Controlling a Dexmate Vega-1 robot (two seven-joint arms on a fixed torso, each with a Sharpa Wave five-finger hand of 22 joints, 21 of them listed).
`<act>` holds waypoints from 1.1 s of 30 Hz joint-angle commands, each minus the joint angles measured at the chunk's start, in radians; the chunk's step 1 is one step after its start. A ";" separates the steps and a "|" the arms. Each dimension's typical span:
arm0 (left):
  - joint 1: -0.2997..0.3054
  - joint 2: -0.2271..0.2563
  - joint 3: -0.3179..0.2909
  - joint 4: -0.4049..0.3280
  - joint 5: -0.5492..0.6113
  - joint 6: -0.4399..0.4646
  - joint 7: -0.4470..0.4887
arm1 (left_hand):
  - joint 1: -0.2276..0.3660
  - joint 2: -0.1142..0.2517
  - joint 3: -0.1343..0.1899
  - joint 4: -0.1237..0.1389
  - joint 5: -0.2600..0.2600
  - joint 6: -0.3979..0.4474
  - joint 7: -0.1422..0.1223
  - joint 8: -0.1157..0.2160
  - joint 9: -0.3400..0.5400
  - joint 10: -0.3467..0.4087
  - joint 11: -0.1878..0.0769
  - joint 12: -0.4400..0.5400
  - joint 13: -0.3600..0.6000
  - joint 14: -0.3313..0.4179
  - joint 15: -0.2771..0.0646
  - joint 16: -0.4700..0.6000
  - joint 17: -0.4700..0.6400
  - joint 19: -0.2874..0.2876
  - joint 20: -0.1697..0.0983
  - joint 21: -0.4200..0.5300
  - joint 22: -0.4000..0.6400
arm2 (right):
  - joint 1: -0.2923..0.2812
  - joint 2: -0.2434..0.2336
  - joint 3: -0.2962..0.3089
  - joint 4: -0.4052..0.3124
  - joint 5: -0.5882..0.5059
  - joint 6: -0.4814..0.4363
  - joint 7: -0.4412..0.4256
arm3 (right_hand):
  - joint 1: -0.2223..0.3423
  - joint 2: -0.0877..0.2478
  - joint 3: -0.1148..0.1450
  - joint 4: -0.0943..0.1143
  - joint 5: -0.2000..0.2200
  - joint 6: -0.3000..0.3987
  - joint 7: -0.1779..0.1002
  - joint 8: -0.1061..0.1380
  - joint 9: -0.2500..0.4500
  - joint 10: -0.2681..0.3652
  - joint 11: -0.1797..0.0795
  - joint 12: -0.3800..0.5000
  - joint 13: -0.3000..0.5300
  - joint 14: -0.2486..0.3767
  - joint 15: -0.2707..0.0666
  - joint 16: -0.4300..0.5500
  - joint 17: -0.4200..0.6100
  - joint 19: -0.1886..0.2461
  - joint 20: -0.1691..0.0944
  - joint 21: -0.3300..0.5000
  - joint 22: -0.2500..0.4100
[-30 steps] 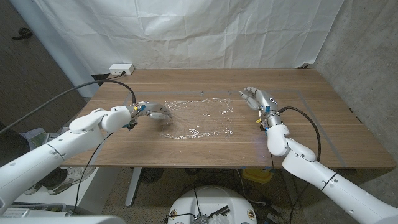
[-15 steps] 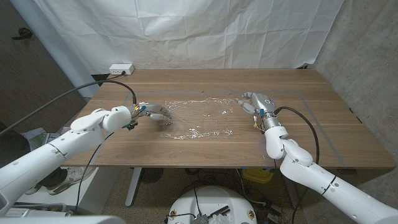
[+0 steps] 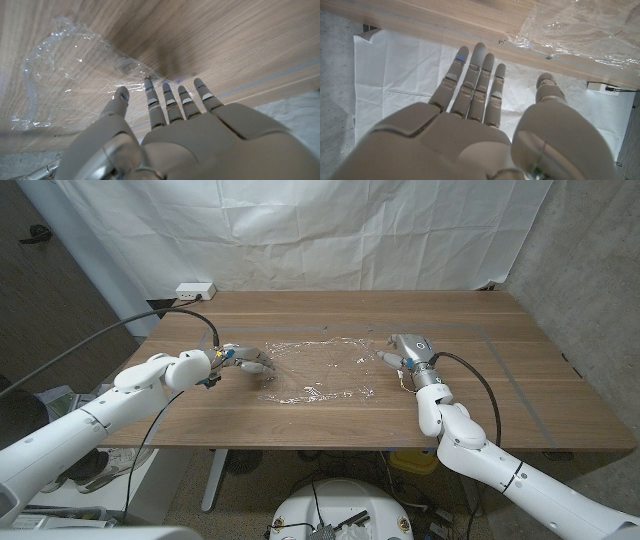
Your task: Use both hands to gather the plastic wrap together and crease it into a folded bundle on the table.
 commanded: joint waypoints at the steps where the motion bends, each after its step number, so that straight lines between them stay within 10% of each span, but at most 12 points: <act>1: -0.027 -0.014 0.011 0.036 0.006 -0.027 -0.006 | -0.010 0.005 0.000 0.007 0.004 0.014 0.002 -0.003 0.005 0.009 0.001 0.001 0.006 0.004 -0.033 -0.001 0.004 0.005 0.000 0.006 0.001 | 0.033 0.032 -0.058 0.056 -0.070 -0.047 0.031 | 0.028 -0.009 -0.029 0.017 0.016 0.045 -0.003 0.019 0.019 0.023 -0.011 0.049 0.042 0.012 -0.075 0.083 0.098 0.021 0.000 0.019 0.010; 33: -0.013 -0.012 0.003 0.041 0.005 -0.044 0.017 | -0.022 0.008 0.003 0.006 0.006 -0.014 -0.011 -0.027 0.005 0.006 -0.001 -0.011 0.006 0.005 -0.033 -0.004 0.002 0.006 0.002 0.004 0.001 | 0.120 0.073 -0.144 0.137 -0.108 -0.056 0.129 | 0.053 0.018 -0.101 0.053 0.038 0.151 0.008 0.054 0.054 0.045 -0.020 0.230 0.212 0.006 -0.082 0.257 0.293 -0.004 -0.003 0.048 0.030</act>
